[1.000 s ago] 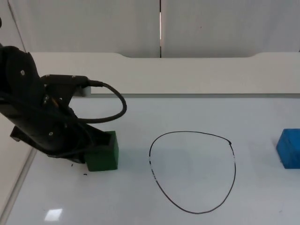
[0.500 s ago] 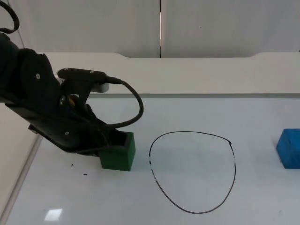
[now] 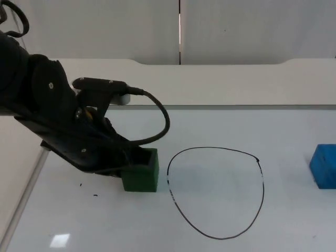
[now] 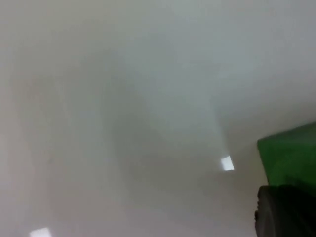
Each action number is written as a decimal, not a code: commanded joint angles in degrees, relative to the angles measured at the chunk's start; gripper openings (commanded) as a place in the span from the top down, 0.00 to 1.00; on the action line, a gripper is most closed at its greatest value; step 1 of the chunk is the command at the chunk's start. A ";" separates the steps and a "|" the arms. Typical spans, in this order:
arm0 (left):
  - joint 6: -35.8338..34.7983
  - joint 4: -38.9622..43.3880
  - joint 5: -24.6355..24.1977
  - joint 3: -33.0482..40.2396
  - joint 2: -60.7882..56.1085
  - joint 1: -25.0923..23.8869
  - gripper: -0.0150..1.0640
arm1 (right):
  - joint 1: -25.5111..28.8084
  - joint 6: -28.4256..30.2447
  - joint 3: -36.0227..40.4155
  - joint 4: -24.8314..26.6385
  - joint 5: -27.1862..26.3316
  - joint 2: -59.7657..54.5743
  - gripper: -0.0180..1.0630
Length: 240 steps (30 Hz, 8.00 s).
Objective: Push the two cubes into the marked area.
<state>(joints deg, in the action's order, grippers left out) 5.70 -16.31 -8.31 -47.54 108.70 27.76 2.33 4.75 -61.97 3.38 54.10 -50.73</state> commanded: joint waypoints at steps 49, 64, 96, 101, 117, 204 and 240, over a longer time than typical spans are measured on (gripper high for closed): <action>-4.84 -5.82 4.58 -2.54 2.07 14.28 0.99 | -0.36 0.01 -0.25 0.19 0.63 -0.04 0.03; -4.56 -3.00 5.08 -3.60 1.24 14.17 0.99 | -0.36 0.01 -0.25 0.19 0.64 -0.04 0.03; -2.30 11.40 -25.52 11.85 -69.82 14.17 0.99 | -0.36 1.19 -0.14 -0.20 0.46 -0.04 0.03; -1.32 11.07 -31.82 13.01 -79.52 14.17 0.99 | -0.36 1.21 3.30 -0.20 -2.30 -0.04 0.03; 3.43 10.36 -45.41 13.01 -98.95 14.17 0.99 | -0.36 -1.33 12.65 -0.35 -3.50 -9.27 0.63; 5.81 9.62 -51.24 13.01 -108.70 14.17 0.99 | -16.41 -17.40 11.80 1.68 -34.77 -54.95 0.98; 5.81 9.74 -51.47 13.01 -108.70 14.17 0.99 | -21.56 -21.66 11.80 2.28 -33.33 -54.95 0.98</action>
<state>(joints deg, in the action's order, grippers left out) 11.50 -6.25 -59.55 -34.73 0.15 41.65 -18.78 -16.49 -50.02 6.01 19.72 -105.54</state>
